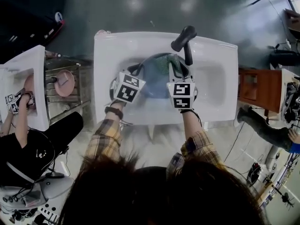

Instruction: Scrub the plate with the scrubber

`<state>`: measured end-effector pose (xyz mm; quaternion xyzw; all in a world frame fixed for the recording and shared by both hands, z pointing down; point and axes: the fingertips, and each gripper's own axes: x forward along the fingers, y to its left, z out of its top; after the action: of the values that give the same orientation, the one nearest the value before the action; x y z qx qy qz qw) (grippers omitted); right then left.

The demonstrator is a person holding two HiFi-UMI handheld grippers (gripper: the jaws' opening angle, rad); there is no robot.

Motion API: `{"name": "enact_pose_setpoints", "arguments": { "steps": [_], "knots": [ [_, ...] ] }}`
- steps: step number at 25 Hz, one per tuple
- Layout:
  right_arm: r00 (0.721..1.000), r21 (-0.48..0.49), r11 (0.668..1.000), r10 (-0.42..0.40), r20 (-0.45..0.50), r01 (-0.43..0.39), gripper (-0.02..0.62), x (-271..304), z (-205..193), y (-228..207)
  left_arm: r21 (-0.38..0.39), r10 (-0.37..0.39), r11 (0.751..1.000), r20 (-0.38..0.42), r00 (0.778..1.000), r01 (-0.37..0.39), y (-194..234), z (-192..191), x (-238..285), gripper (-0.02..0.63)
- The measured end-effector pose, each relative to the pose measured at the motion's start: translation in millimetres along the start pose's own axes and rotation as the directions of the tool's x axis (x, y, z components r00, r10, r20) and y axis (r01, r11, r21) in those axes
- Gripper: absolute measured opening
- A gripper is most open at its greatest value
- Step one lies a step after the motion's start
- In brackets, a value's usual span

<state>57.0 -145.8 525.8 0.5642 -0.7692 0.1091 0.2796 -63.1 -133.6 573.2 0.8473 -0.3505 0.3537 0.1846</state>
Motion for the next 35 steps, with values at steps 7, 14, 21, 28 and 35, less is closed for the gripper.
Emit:
{"name": "enact_pose_setpoints", "arguments": {
  "steps": [7, 14, 21, 28, 35],
  "knots": [
    [0.998, -0.152, 0.987, 0.043, -0.039, -0.048, 0.091, 19.2, 4.4, 34.9, -0.037, 0.007, 0.999, 0.0, 1.0, -0.007, 2.5, -2.6, 0.7, 0.028],
    [0.995, -0.258, 0.964, 0.049, -0.091, -0.071, 0.091, 20.8, 0.8, 49.7, -0.046, 0.005, 0.999, -0.003, 1.0, -0.005, 2.9, -5.3, 0.4, 0.028],
    [0.988, -0.341, 0.933, 0.071, -0.137, -0.114, 0.089, 19.7, -6.7, 57.2, -0.06, 0.0, 0.998, -0.002, 1.0, 0.0, 3.0, -4.4, 0.9, 0.027],
    [0.964, -0.354, 0.909, 0.148, -0.221, -0.22, 0.089, 16.7, -28.8, 87.6, -0.061, 0.004, 0.998, -0.009, 1.0, -0.004, 3.3, -8.6, 2.2, 0.028],
    [0.925, -0.403, 0.857, 0.193, -0.328, -0.322, 0.091, 10.3, -60.3, 101.8, -0.06, 0.002, 0.998, -0.029, 1.0, -0.004, 3.3, -11.0, 5.6, 0.028]
  ]
}}
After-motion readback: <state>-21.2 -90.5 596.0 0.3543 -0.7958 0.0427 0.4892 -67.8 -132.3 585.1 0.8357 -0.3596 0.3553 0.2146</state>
